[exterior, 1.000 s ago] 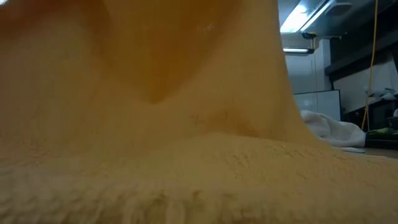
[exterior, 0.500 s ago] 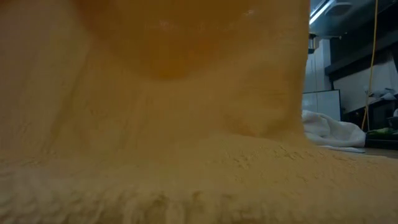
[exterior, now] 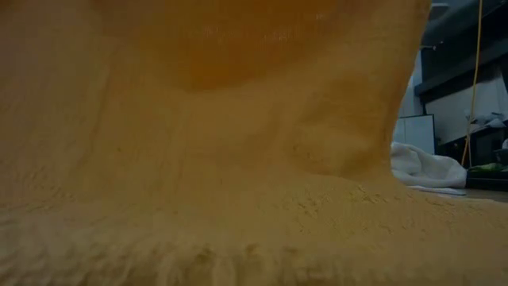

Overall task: Fold towel
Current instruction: Fold the yellow towel

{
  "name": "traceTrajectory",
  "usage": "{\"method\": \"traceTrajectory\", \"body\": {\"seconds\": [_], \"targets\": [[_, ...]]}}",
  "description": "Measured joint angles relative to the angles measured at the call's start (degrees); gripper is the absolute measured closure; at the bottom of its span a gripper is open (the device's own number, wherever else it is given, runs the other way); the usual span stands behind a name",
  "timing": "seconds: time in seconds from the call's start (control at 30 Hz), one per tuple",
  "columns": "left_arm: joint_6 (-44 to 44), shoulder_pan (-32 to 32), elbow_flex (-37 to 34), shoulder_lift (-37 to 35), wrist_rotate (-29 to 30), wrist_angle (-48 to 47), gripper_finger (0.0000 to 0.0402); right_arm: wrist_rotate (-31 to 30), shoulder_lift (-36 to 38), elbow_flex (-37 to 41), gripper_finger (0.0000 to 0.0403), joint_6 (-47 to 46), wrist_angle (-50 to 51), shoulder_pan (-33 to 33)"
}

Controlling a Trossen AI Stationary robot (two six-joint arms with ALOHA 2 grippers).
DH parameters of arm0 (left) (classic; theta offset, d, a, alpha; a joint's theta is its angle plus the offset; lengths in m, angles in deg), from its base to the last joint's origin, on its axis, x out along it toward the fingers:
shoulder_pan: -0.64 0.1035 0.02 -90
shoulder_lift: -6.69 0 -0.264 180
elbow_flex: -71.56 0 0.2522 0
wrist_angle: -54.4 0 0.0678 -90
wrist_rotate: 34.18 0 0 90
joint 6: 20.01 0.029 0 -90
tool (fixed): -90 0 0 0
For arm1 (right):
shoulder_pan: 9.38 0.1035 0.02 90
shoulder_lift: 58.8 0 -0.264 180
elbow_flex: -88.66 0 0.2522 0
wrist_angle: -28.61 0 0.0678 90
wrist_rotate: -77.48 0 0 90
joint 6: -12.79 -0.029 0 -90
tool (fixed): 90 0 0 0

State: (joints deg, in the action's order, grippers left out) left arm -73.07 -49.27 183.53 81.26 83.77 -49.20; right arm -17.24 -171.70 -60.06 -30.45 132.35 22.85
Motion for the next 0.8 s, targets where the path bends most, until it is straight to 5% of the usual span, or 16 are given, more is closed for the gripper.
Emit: {"method": "traceTrajectory", "body": {"seconds": [0.33, 0.6, 0.8], "targets": [[0.24, 0.63, -1.75, -0.09, 6.57, -0.18, 0.0401, -20.72, 0.11, 3.62, 0.0401, 5.94, 0.0, -1.53], [-1.17, 1.27, -10.64, -0.44, 4.71, -0.2, 0.0401, -14.87, 0.02, 17.08, 0.0401, 7.61, 0.03, -2.64], [-6.68, -1.92, -16.12, -0.39, -4.98, 5.4, 0.0401, -0.14, 0.02, 25.15, 0.04, 4.39, -1.12, -2.17]]}}
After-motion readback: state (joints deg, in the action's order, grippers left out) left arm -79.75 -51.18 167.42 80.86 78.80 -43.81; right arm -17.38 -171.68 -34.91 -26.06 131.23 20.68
